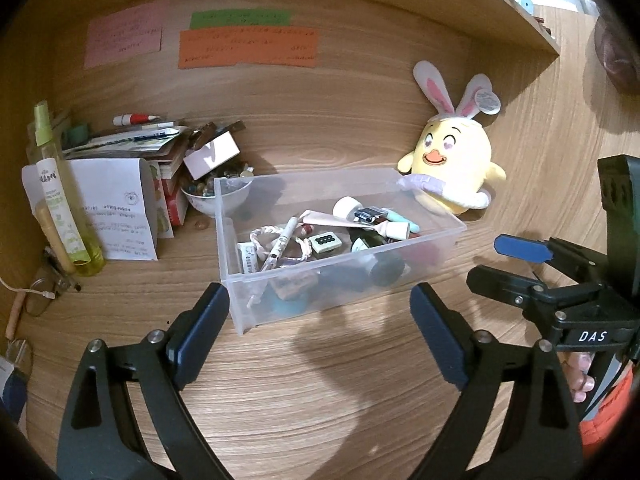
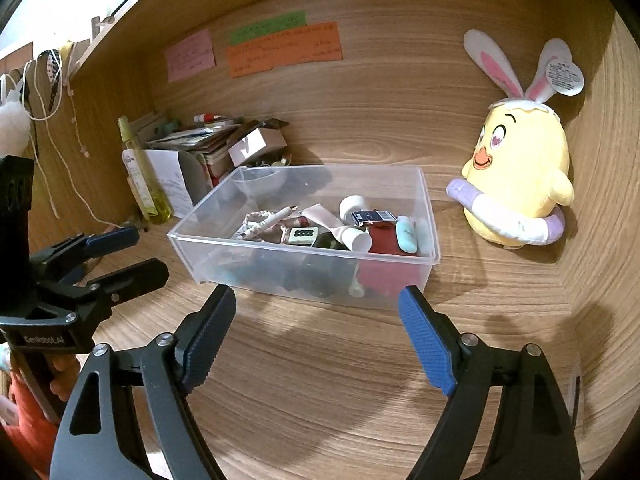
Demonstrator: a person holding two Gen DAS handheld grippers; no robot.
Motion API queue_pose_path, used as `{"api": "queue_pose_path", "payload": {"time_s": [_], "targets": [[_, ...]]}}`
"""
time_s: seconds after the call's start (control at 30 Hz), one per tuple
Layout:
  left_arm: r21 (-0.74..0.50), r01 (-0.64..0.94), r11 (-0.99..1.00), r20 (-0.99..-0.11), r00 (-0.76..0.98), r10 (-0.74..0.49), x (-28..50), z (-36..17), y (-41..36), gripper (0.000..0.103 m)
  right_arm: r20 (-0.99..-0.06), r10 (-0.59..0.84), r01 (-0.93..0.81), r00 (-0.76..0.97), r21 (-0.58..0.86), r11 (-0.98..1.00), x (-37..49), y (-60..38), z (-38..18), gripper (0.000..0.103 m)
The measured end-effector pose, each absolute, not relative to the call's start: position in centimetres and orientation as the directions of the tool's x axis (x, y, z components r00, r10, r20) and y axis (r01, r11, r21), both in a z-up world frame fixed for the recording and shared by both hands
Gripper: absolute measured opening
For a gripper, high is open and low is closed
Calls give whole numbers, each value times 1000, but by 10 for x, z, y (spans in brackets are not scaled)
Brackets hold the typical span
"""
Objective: Organize objects
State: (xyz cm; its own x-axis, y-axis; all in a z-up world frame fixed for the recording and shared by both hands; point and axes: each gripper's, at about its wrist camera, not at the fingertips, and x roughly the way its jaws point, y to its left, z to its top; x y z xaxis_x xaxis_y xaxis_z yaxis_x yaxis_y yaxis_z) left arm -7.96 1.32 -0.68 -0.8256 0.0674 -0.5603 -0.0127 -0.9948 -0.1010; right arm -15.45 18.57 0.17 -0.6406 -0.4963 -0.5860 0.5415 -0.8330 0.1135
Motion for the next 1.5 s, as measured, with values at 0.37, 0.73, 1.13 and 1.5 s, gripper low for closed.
{"api": "queue_pose_path", "payload": {"time_s": [0.37, 0.73, 1.13, 1.5], "targets": [[-119, -9, -993, -571, -817, 76, -81, -10, 11, 93, -588, -499, 543, -637, 118, -832, -152, 183, 1, 81], [-121, -14, -993, -569, -818, 81, -81, -10, 13, 93, -589, -504, 548, -631, 121, -828, -153, 182, 1, 82], [-124, -18, -992, -568, -818, 85, -80, -9, 14, 94, -588, -505, 545, -632, 126, -829, -153, 183, 1, 82], [-129, -21, -991, -567, -819, 91, -80, -8, 14, 98, -588, -506, 545, -631, 128, -829, -152, 183, 1, 82]]}}
